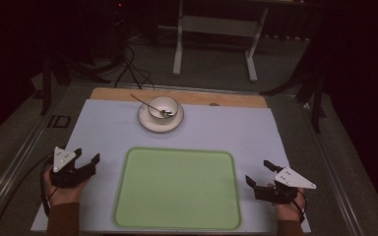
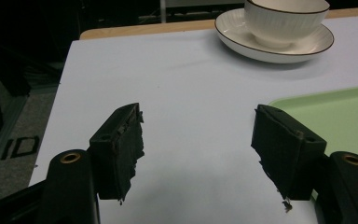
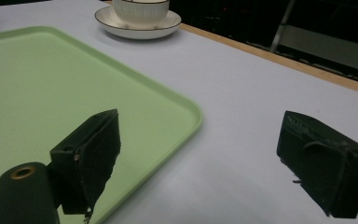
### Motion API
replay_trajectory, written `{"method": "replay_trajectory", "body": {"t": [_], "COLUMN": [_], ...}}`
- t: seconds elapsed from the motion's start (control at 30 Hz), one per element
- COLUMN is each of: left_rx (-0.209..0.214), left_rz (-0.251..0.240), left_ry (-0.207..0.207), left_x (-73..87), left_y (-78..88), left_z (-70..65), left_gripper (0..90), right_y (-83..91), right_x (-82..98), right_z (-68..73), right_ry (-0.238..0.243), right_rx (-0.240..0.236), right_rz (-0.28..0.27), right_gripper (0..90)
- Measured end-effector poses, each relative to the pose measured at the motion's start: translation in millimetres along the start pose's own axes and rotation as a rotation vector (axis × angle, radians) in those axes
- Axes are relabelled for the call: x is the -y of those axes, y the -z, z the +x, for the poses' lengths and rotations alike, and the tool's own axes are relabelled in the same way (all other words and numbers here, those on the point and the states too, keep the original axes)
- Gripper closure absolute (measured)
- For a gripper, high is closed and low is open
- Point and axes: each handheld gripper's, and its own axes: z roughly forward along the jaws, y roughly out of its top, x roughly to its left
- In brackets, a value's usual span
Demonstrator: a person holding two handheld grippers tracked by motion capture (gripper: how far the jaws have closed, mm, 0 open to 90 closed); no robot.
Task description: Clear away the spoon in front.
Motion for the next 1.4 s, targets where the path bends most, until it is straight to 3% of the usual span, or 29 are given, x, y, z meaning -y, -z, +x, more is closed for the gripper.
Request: {"method": "replay_trajectory", "body": {"t": [0.6, 0.8, 1.1, 1.23, 1.4], "left_rx": [-0.008, -0.012, 0.011, 0.025, 0.046], "left_rz": [-0.001, 0.003, -0.029, -0.045, -0.048], "left_ry": [-0.005, -0.017, -0.009, 0.007, -0.007], "left_x": [-0.7, -3.6, -22.2, -33.5, -49.0], "left_y": [-6.5, -10.2, -16.1, -20.2, -30.2], "left_z": [-5.6, -7.5, -8.7, -9.2, -12.6], "left_gripper": [33.5, 33.5, 33.8, 34.0, 33.9], "right_y": [1.9, 3.4, 11.6, 12.4, 12.0], "right_x": [-0.6, -1.1, -2.6, -2.5, -3.0], "right_z": [1.5, 2.0, 0.1, -0.2, 0.5], "right_ry": [0.013, 0.034, 0.019, 0.016, 0.032], "right_rx": [0.024, 0.058, 0.109, 0.116, 0.12], "right_rz": [-0.008, -0.017, -0.065, -0.065, -0.063], "right_gripper": [13.3, 13.6, 13.7, 13.7, 13.7]}}
